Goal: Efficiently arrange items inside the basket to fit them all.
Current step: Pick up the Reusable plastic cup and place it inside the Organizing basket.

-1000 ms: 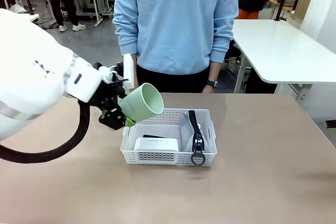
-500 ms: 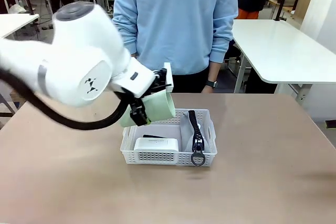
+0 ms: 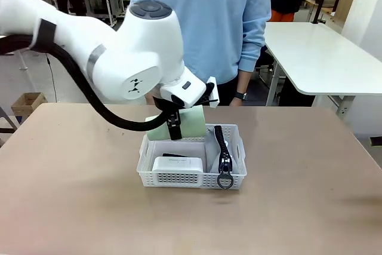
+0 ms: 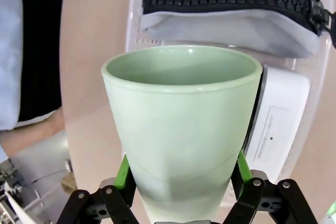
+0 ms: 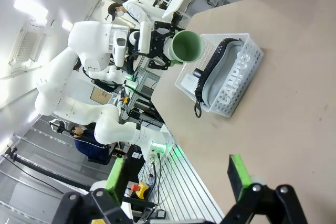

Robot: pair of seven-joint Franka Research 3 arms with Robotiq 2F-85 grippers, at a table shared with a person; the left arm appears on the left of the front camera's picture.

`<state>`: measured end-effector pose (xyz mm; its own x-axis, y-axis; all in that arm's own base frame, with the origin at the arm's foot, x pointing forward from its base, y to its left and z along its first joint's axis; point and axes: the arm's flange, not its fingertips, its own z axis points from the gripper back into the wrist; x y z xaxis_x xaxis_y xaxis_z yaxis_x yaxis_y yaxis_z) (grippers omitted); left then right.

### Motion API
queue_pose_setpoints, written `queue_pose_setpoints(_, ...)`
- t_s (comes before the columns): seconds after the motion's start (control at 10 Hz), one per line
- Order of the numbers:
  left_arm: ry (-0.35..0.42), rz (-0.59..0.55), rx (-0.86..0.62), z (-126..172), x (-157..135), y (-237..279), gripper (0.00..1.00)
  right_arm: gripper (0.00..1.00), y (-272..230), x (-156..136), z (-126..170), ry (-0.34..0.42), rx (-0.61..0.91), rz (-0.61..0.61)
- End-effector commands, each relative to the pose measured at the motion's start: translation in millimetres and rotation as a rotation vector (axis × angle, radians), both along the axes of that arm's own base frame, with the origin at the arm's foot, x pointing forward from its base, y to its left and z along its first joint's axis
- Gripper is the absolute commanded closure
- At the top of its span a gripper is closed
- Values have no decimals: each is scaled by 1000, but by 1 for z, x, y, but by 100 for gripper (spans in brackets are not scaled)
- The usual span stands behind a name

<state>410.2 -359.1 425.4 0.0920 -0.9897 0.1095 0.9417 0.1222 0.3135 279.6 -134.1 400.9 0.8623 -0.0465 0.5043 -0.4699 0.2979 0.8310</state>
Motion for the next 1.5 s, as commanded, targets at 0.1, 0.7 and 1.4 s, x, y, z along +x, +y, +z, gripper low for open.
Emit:
queue_pose_setpoints(0.1, 5, 5, 44, -15, 15, -5, 15, 0, 0, 0, 1, -17, 8, 1)
queue_pose_setpoints(0.7, -1, -11, 110, -52, 24, -17, 15, 0, 0, 0, 1, -17, 8, 1)
queue_pose_setpoints(1.4, -2, -7, 169, -66, 40, -32, 15, 0, 0, 0, 1, -17, 8, 1)
